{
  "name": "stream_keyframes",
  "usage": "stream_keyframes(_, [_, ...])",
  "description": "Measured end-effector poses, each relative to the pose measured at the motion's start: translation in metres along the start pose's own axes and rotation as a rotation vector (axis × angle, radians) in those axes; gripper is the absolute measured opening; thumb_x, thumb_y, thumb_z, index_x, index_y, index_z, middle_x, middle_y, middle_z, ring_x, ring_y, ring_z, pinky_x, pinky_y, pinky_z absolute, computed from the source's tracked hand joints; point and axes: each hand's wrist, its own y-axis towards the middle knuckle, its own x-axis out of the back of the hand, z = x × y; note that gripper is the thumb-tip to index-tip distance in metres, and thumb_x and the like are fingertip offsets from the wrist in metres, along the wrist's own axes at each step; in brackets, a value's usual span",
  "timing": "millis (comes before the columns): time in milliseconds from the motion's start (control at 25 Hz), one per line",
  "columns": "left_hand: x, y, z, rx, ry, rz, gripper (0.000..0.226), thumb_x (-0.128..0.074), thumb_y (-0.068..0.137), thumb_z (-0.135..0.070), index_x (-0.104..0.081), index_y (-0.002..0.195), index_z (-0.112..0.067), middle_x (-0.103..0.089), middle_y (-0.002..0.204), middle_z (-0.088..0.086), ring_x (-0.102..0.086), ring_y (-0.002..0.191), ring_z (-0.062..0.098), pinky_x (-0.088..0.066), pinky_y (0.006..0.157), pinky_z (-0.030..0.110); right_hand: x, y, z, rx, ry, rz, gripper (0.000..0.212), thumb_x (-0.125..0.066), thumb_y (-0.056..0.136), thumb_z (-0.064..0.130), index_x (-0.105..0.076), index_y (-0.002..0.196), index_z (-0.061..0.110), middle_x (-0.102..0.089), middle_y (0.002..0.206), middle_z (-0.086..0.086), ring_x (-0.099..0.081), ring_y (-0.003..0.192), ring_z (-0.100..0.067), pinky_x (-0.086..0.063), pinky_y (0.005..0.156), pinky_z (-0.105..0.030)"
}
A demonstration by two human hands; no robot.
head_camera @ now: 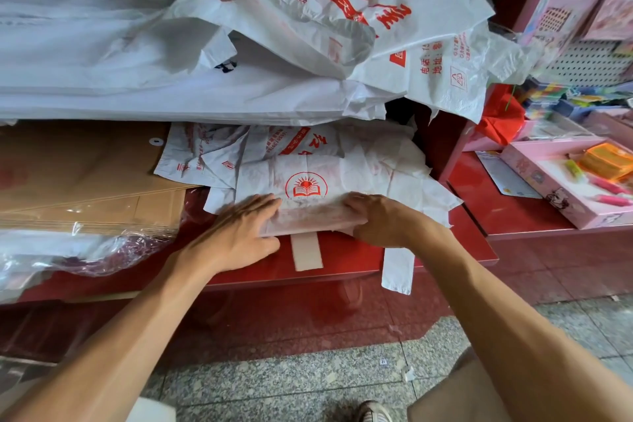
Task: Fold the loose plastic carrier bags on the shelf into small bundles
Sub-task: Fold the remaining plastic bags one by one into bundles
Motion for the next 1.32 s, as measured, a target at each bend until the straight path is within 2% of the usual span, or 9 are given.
stream_keyframes(200, [0.000, 0.004, 0.014, 0.201, -0.306, -0.251, 0.046, -0.057, 0.092, -0.011, -0.055, 0.135, -0.028, -0.055, 0.139, -0.004, -0.054, 0.123, 0.018, -0.043, 0.099, 0.029, 0.000, 0.001, -0.010, 0.055, 0.099, -0.288, 0.027, -0.051, 0.089, 0.010, -0.069, 0.108, 0.018, -0.068, 0.099, -0.005, -0.062, 0.086, -0.022, -0.049, 0.076, -0.032])
stream_keyframes(280, [0.002, 0.008, 0.021, 0.287, -0.449, -0.319, 0.027, -0.065, 0.089, -0.012, -0.069, 0.108, -0.031, -0.070, 0.115, -0.001, -0.064, 0.102, 0.016, -0.047, 0.084, 0.027, 0.006, 0.000, -0.019, 0.038, 0.257, -0.379, 0.026, -0.055, 0.089, 0.008, -0.059, 0.065, 0.017, -0.053, 0.060, 0.000, -0.046, 0.053, -0.010, -0.036, 0.054, -0.027])
stream_keyframes(360, [0.006, 0.008, 0.026, 0.390, -0.635, -0.401, 0.008, -0.070, 0.086, -0.021, -0.070, 0.083, -0.029, -0.073, 0.093, 0.003, -0.067, 0.089, 0.022, -0.047, 0.078, 0.031, 0.012, -0.002, -0.029, -0.028, 0.459, -0.437, 0.035, -0.060, 0.089, 0.012, -0.047, 0.057, 0.011, -0.035, 0.050, 0.004, -0.029, 0.041, -0.006, -0.024, 0.045, -0.024])
stream_keyframes(640, [0.007, 0.007, 0.026, 0.428, -0.750, -0.329, 0.016, -0.076, 0.077, -0.038, -0.069, 0.087, -0.026, -0.074, 0.086, -0.004, -0.069, 0.086, 0.013, -0.054, 0.086, 0.035, 0.016, -0.005, -0.040, -0.103, 0.731, -0.368, 0.016, -0.071, 0.088, 0.027, -0.076, 0.089, 0.011, -0.073, 0.081, -0.008, -0.066, 0.071, -0.023, -0.052, 0.065, -0.035])
stream_keyframes(840, [0.006, 0.008, 0.023, 0.506, -0.552, -0.316, 0.017, -0.076, 0.078, -0.020, -0.061, 0.075, -0.029, -0.071, 0.080, -0.005, -0.069, 0.083, 0.023, -0.055, 0.088, 0.047, 0.011, 0.003, -0.046, -0.266, 0.464, -0.363, 0.025, -0.067, 0.086, 0.014, -0.065, 0.065, 0.001, -0.062, 0.056, -0.007, -0.057, 0.054, -0.019, -0.045, 0.057, -0.027])
stream_keyframes(1000, [0.005, 0.006, 0.016, 0.561, -0.323, -0.348, 0.048, -0.077, 0.075, -0.027, -0.058, 0.119, -0.017, -0.064, 0.112, 0.006, -0.062, 0.102, 0.027, -0.051, 0.091, 0.040, 0.009, 0.005, -0.042, -0.353, 0.250, -0.502, 0.012, -0.064, 0.086, 0.019, -0.070, 0.086, 0.009, -0.070, 0.074, -0.005, -0.066, 0.067, -0.023, -0.048, 0.059, -0.027])
stream_keyframes(1120, [0.001, 0.005, -0.001, 0.214, -0.038, -0.484, 0.055, -0.067, 0.086, -0.026, -0.049, 0.137, -0.014, -0.057, 0.132, 0.009, -0.054, 0.119, 0.026, -0.044, 0.103, 0.042, 0.007, 0.007, -0.019, -0.136, 0.131, -0.723, 0.021, -0.060, 0.090, 0.020, -0.067, 0.109, 0.015, -0.070, 0.108, -0.009, -0.066, 0.092, -0.029, -0.051, 0.073, -0.032])
stream_keyframes(1240, [-0.010, 0.009, -0.025, -0.086, -0.001, -0.273, 0.062, -0.054, 0.096, -0.034, -0.032, 0.151, -0.018, -0.030, 0.158, -0.002, -0.029, 0.144, 0.017, -0.020, 0.117, 0.033, -0.018, 0.008, 0.018, 0.315, 0.139, -0.313, 0.045, -0.050, 0.100, 0.029, -0.046, 0.142, 0.013, -0.044, 0.149, -0.011, -0.043, 0.135, -0.028, -0.036, 0.111, -0.037])
stream_keyframes(1320, [-0.017, 0.014, -0.019, -0.048, 0.054, -0.138, 0.070, -0.040, 0.094, -0.058, -0.019, 0.155, -0.028, -0.017, 0.162, -0.006, -0.015, 0.148, 0.014, -0.012, 0.119, 0.037, -0.030, 0.008, 0.026, 0.270, -0.057, -0.043, 0.063, -0.037, 0.102, 0.046, -0.014, 0.156, 0.023, -0.006, 0.164, 0.002, -0.004, 0.151, -0.020, -0.008, 0.123, -0.040])
